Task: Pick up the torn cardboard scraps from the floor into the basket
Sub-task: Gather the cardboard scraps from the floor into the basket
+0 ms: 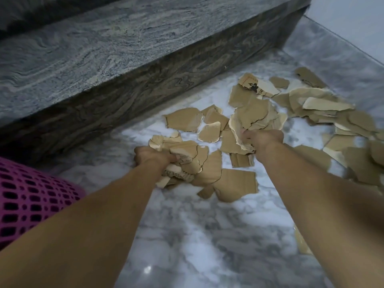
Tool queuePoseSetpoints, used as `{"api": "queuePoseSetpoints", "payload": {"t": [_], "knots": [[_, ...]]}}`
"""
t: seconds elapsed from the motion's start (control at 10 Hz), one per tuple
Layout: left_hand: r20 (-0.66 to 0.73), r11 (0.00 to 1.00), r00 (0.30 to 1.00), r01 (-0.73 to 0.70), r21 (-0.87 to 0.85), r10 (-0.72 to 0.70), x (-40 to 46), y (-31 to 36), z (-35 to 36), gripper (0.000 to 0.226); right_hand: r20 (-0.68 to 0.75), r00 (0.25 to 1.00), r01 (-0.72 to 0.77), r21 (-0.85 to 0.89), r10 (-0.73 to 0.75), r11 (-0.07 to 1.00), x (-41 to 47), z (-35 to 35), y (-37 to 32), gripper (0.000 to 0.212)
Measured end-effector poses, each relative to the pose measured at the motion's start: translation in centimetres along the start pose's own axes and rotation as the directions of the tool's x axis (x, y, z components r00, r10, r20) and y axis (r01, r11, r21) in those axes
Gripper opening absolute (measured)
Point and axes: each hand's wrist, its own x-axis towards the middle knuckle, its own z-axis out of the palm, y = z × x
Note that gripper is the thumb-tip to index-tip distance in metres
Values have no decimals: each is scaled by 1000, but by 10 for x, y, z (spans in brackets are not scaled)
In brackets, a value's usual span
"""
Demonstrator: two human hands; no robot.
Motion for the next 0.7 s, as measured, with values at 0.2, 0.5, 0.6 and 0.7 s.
{"api": "queuePoseSetpoints", "payload": {"t": [0.2, 0.5, 0.6, 0.7], "knots": [[155, 978, 987, 77, -191, -47, -14, 1, 5, 85, 229, 972, 78, -87, -56, 993, -19, -29, 11, 114], [211, 993, 973, -71, -92, 89, -34, 4, 18, 60, 312, 943, 324, -798, -111, 508, -53, -37, 40, 79], [139, 958, 975, -199, 205, 173, -40, 5, 27, 73, 259, 956, 291, -776, -138, 560, -62, -24, 51, 101], [173, 956, 961, -245, 163, 217, -43, 1, 33, 69, 230, 966, 246, -692, -116, 678, -67, -20, 57, 109]]}}
